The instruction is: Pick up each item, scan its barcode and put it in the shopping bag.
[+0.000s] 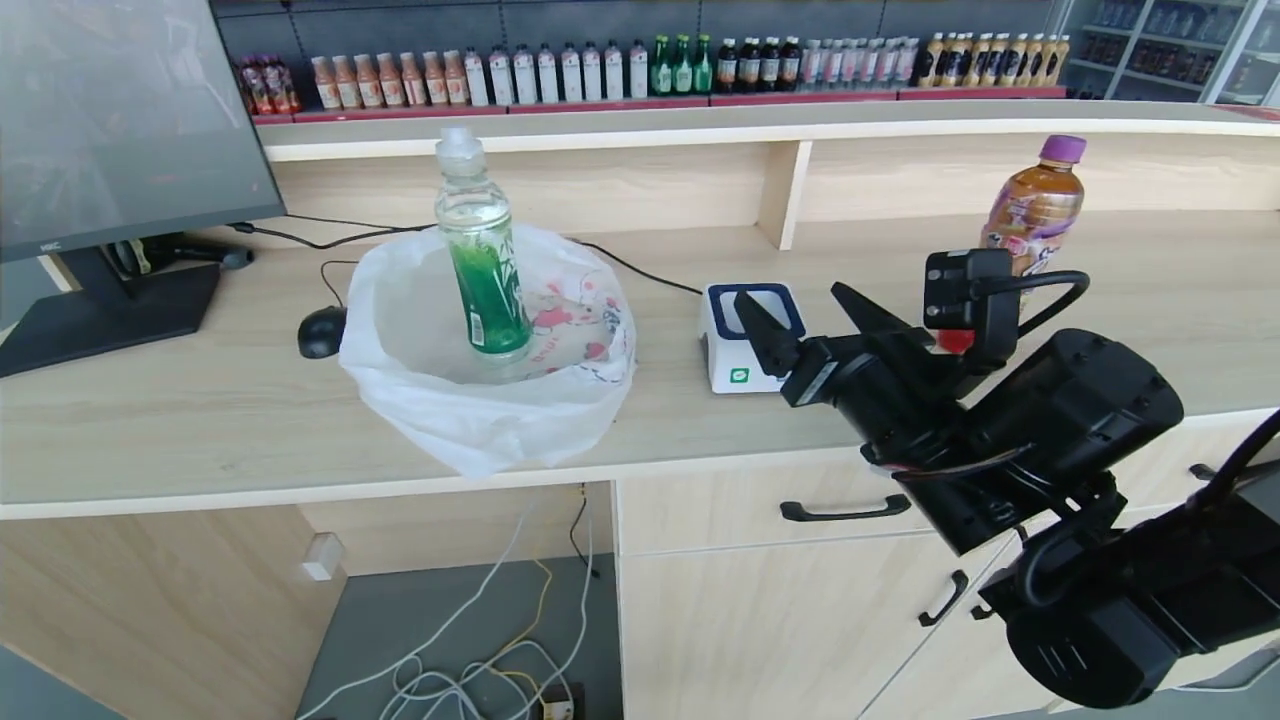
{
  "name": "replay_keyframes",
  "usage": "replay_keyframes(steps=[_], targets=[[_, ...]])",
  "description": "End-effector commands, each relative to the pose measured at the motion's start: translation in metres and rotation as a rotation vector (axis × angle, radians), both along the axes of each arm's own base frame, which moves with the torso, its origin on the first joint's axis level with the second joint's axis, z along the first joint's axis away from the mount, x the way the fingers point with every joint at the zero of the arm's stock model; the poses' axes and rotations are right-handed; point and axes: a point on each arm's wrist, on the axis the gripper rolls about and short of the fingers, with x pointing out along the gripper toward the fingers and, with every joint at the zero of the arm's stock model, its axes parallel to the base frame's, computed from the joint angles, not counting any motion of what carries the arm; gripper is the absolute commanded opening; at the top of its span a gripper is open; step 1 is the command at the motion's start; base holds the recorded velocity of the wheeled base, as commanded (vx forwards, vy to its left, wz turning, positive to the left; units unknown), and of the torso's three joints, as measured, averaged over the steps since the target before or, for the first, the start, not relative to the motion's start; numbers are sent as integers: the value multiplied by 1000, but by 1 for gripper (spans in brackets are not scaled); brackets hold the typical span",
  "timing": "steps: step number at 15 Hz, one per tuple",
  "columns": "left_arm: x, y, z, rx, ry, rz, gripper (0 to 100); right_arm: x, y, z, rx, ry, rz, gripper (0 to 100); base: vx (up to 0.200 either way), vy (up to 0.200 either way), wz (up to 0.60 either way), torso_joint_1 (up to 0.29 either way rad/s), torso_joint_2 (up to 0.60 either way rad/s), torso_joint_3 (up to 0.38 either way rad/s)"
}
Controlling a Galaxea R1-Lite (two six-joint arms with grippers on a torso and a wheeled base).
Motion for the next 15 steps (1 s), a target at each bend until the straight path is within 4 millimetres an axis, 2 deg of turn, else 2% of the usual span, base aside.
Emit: replay_keyframes(steps=[1, 5, 8, 11, 14, 15], targets=[[0, 0, 0, 0, 0, -1, 100, -3, -1, 4, 7, -9, 2, 100, 0, -200, 0, 7, 2, 2], [0, 0, 0, 0, 0, 0, 100, -18, 17, -5, -14, 19, 74, 100, 0, -200, 0, 4, 2, 0], [0, 0, 0, 0, 0, -1, 100, -17, 24, -9, -19, 25, 88, 100, 0, -200, 0, 2, 4, 4], [0, 0, 0, 0, 0, -1, 100, -15, 22, -9, -21, 26, 79, 100, 0, -200, 0, 4, 5, 4], [0, 0, 0, 1, 0, -1, 100, -8, 9, -8, -21, 23, 32, 100, 0, -200, 0, 2, 5, 5], [0, 0, 0, 3, 0, -1, 100, -8, 8, -7, -21, 23, 32, 100, 0, 0, 0, 0, 0, 0]])
